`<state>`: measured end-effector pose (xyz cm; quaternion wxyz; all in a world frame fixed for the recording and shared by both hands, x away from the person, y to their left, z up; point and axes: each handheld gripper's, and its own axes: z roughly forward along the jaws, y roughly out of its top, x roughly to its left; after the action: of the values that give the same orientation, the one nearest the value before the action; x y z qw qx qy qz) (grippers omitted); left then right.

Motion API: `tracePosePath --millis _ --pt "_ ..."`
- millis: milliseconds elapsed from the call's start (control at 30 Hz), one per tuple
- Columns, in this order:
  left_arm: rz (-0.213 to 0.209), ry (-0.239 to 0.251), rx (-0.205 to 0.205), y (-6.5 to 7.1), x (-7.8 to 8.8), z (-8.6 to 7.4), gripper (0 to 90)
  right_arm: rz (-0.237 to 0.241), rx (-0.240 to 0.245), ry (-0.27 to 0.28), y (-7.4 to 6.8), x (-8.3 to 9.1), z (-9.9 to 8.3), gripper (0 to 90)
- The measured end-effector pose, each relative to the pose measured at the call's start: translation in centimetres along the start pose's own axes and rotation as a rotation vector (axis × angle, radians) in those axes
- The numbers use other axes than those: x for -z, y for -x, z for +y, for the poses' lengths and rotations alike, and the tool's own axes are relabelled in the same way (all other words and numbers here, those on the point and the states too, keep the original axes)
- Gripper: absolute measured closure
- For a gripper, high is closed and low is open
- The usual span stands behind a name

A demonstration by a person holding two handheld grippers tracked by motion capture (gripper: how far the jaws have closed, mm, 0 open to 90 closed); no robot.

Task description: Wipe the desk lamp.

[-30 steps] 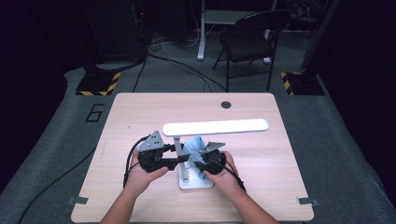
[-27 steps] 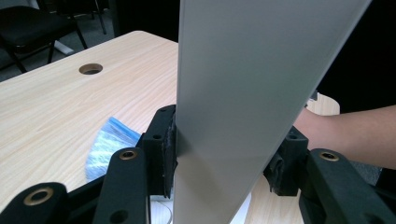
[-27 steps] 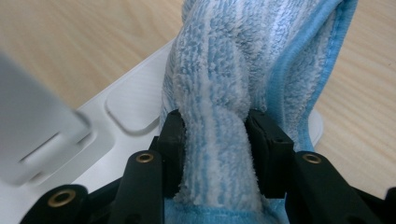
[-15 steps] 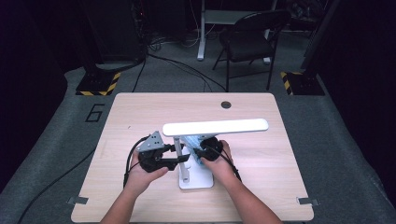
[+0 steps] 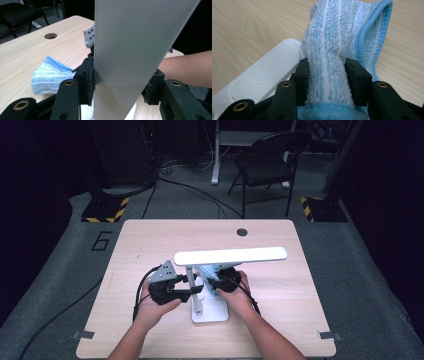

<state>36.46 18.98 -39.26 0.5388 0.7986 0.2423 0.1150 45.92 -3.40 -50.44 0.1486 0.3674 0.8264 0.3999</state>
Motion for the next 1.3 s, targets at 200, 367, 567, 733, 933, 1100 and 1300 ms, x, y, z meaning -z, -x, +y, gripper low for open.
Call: tracePosePath --millis 200,367,567,733,933,1100,1300 --pt "0.007 0.002 0.002 0.0 0.0 -0.1 52.5 -0.003 0.022 0.015 -0.7 0.8 -0.9 56.1" --pt "0.002 -0.005 -0.001 0.0 0.0 -0.1 52.5 0.016 0.036 0.025 -1.2 1.7 -1.8 55.8" --pt "0.01 0.0 0.001 0.0 -0.1 -0.1 52.5 0.038 0.053 0.013 -1.9 2.9 -2.9 55.6" --pt "0.004 -0.001 0.001 0.0 -0.2 -0.1 52.4 0.051 0.066 0.011 -2.7 4.0 -3.9 55.5" --pt "0.01 -0.003 0.002 0.0 -0.2 -0.1 52.4 0.078 0.069 0.02 -3.5 5.4 -5.3 55.5" --pt "0.011 -0.003 0.003 0.1 -0.2 -0.2 52.4 0.093 0.089 0.013 -4.3 6.5 -6.2 55.4" --pt "0.007 -0.011 0.002 0.0 -0.3 -0.1 52.4 0.103 0.125 -0.033 -5.6 7.4 -6.5 53.7"
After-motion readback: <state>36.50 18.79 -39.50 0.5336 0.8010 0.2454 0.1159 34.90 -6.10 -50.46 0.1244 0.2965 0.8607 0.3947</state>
